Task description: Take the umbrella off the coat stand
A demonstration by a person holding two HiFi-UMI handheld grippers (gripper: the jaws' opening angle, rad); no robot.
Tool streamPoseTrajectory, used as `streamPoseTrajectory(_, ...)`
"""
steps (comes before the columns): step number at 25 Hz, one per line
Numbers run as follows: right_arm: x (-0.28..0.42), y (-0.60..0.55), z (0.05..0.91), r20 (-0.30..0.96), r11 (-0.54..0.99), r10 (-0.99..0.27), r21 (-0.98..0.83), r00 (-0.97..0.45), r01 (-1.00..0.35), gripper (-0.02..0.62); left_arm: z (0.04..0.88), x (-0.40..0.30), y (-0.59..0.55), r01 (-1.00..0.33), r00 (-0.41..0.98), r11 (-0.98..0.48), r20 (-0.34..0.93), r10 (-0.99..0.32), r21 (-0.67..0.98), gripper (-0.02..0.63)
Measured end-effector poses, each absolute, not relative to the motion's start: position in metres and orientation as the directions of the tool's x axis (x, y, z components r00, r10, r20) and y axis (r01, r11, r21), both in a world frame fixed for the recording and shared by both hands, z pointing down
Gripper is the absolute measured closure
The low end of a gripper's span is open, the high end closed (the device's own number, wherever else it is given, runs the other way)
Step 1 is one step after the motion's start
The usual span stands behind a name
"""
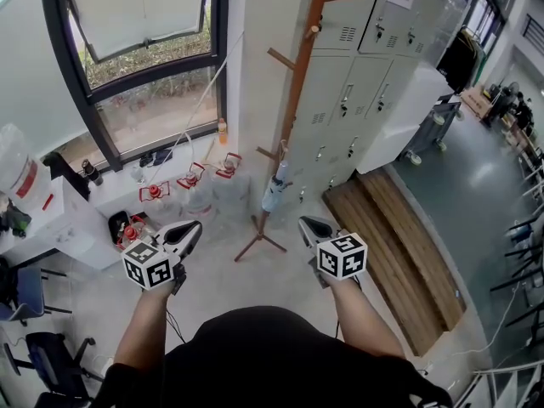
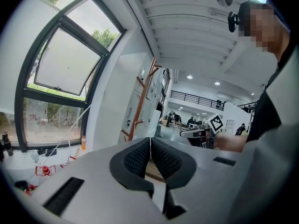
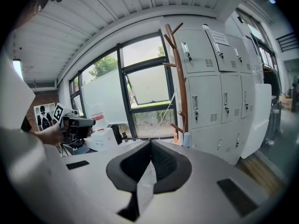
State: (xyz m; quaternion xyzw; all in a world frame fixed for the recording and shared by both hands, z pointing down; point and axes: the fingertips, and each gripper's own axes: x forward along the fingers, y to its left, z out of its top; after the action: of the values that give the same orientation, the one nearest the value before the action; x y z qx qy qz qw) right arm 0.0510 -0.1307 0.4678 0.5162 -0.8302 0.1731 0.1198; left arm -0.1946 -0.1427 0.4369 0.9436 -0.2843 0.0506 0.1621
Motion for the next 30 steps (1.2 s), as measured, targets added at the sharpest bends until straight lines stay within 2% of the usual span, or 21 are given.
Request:
streamPoseTrajectory(18,0.033,-0.132,0.466,0.376,0.397,-0.824,-0.151,-0.424,-0.905,0.58,0.439,-0.205,-0.143,-0.52,0.854,-0.809,0.19,-0.485,0.273,0.578)
streamPoseTrajectory(30,0.046,-0.132,0.463,0.368,0.391,-0.832,-0.142,-0.415,-0.909,0.58,0.436,-0.197,-0.137,-0.525,0.851,-0.807,0.178,-0.495,0.269,0.578)
